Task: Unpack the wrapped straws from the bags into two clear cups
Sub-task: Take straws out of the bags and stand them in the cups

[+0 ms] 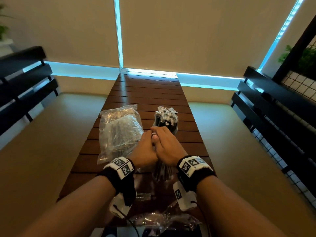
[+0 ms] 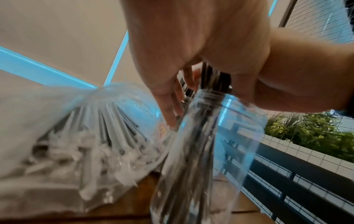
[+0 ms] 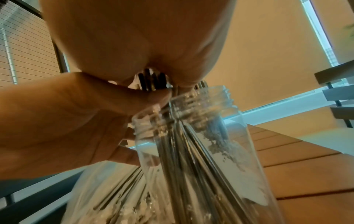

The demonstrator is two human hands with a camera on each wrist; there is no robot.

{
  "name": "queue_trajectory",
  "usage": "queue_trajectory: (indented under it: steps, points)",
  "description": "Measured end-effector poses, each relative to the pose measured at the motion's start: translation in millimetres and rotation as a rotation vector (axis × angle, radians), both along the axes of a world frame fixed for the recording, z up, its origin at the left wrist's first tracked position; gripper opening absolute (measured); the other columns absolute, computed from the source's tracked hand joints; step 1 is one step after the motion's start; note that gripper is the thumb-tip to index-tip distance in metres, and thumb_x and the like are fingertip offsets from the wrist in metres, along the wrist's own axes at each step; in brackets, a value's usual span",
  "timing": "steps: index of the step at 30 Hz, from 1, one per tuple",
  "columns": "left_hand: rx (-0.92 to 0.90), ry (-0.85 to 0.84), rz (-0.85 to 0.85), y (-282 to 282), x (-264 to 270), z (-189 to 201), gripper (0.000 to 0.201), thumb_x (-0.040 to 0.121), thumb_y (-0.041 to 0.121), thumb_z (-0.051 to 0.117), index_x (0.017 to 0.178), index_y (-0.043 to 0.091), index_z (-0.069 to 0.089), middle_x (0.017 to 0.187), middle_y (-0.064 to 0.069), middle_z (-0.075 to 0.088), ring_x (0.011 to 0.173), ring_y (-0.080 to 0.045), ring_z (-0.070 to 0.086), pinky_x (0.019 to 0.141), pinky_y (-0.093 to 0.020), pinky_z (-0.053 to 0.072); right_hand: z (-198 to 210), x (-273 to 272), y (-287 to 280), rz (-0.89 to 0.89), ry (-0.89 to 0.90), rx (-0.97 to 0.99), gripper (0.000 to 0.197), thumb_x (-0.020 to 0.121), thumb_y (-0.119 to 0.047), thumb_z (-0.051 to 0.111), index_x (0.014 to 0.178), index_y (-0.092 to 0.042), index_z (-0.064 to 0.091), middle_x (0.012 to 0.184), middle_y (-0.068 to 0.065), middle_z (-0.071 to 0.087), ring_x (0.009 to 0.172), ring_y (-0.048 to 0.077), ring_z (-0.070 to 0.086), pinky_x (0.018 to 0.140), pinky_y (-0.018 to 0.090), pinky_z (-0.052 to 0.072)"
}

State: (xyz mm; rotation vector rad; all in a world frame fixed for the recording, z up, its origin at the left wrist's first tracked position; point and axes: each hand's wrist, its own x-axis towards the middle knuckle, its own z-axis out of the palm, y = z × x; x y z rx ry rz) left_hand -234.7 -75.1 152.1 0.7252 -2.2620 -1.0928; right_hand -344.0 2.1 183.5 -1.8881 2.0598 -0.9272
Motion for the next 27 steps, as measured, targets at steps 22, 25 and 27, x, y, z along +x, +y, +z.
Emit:
queue_trajectory:
  steps: [22, 25, 27]
  points:
    - [-0.276, -0.790, 0.055, -57, 68, 31, 0.031, 0.085, 0.013, 0.062, 0.116, 0.013, 0.064, 0.115, -0.011, 0.067, 0.106, -0.027, 0.063, 0.090, -0.037, 0.052, -6, 85, -35, 0.128, 0.473, 0.530, 0.023, 0.091, -0.010, 0.058, 0.112, -0.001, 0.063, 0.114, 0.019, 0.063, 0.103, 0.036, 0.064, 0.082, 0.042, 0.052]
    - [-0.286, -0.733, 0.060, -60, 71, 32, 0.032, 0.086, 0.007, 0.055, 0.116, 0.011, 0.065, 0.115, -0.013, 0.067, 0.107, -0.029, 0.063, 0.090, -0.041, 0.053, -28, 89, -53, 0.091, 0.464, 0.508, 0.026, 0.091, -0.011, 0.055, 0.114, -0.004, 0.064, 0.120, 0.017, 0.060, 0.106, 0.034, 0.062, 0.086, 0.042, 0.053]
    - [-0.284, -0.739, 0.057, -61, 75, 31, 0.032, 0.085, 0.006, 0.055, 0.115, 0.012, 0.066, 0.113, -0.013, 0.068, 0.106, -0.030, 0.064, 0.089, -0.041, 0.054, -36, 93, -66, 0.049, 0.438, 0.516, 0.025, 0.091, -0.011, 0.053, 0.112, -0.005, 0.065, 0.118, 0.015, 0.062, 0.106, 0.032, 0.062, 0.089, 0.041, 0.052]
